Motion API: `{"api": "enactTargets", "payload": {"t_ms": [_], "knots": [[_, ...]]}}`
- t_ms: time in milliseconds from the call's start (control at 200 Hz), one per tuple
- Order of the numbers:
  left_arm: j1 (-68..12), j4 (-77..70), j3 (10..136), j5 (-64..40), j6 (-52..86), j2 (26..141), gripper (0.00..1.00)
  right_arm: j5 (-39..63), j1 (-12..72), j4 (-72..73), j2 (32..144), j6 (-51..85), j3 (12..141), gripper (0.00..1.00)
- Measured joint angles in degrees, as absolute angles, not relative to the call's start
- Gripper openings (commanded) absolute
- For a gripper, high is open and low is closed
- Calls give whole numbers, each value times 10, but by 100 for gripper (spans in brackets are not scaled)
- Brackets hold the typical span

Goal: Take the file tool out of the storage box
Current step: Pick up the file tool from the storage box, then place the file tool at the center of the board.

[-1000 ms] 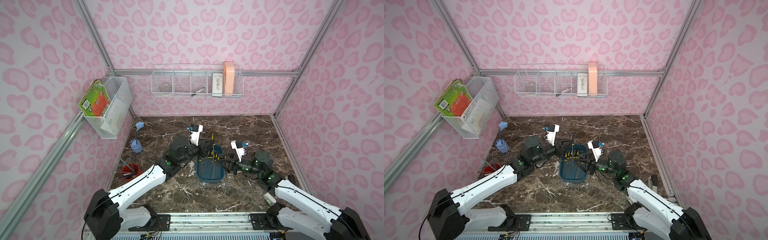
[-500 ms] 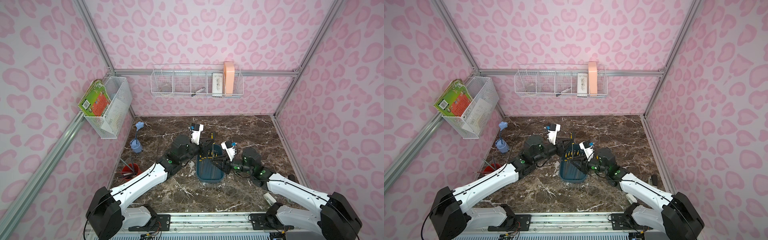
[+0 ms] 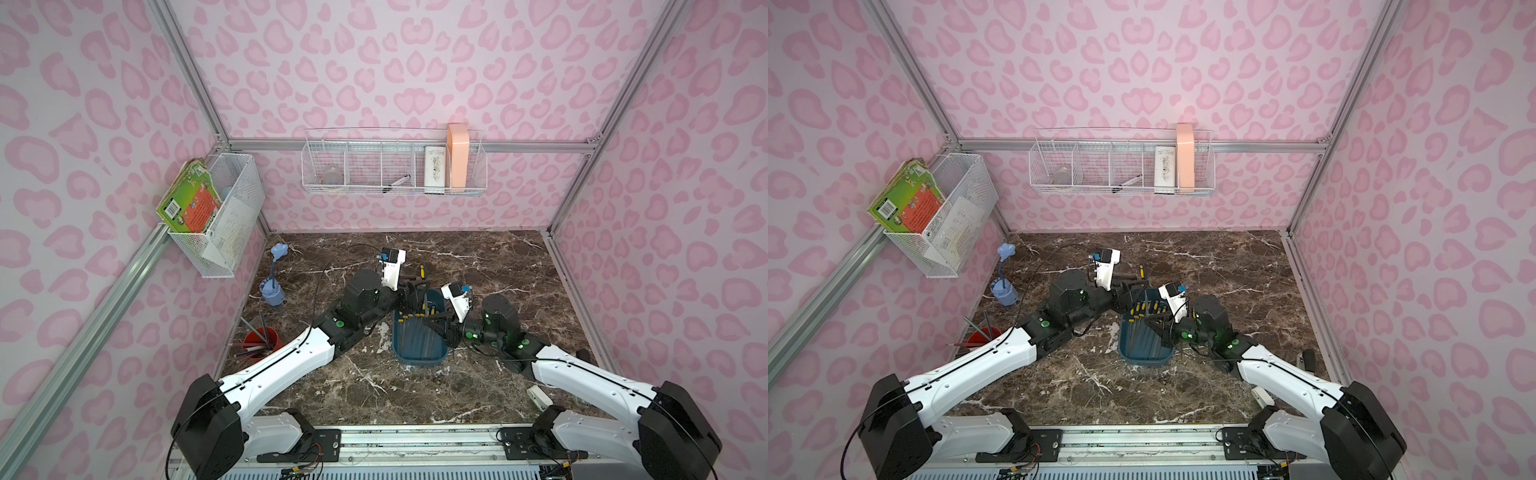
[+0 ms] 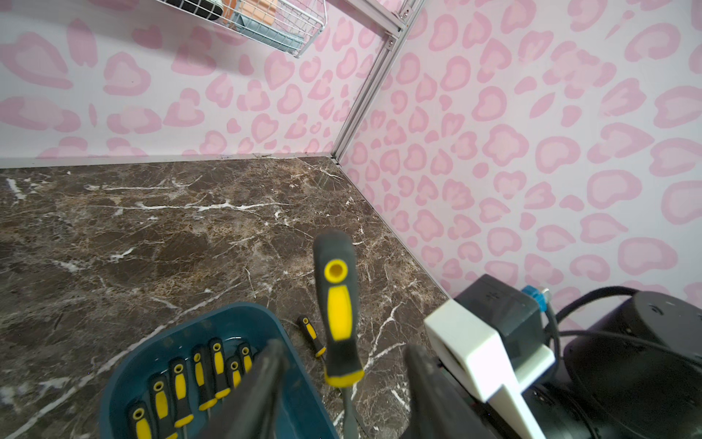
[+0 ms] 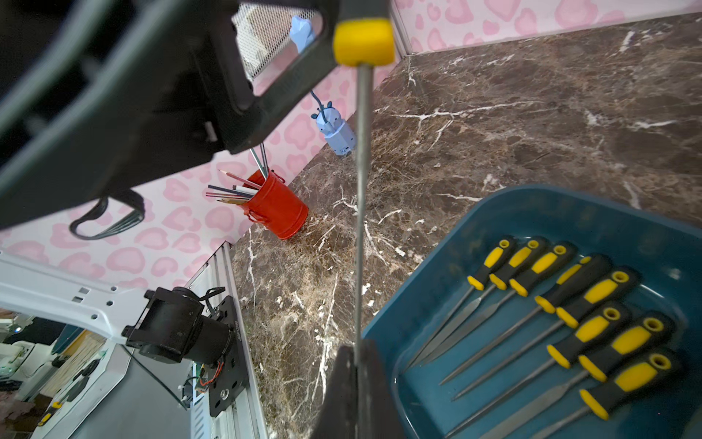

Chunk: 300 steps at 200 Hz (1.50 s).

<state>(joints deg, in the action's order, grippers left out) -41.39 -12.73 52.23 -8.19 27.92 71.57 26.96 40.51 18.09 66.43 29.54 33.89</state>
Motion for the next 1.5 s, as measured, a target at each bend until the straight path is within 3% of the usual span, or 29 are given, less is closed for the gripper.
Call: {"api": "enactTargets", "payload": {"t_ms": [165, 410, 655, 985, 1500], "knots": [[-414, -117, 499, -80, 279, 700, 73, 236, 361, 85, 638, 296, 354, 0], [-414, -79, 486, -88, 269, 710, 71, 111, 298, -185, 619, 288, 396, 0], [-411, -25, 512, -109, 244, 752, 71, 44, 224, -323, 703, 268, 407, 0], [-393, 10, 510, -114, 218, 767, 70, 70, 214, -370, 834, 229, 444, 0], [-390, 13, 508, -121, 206, 782, 70, 67, 229, -378, 881, 227, 466, 0]]}}
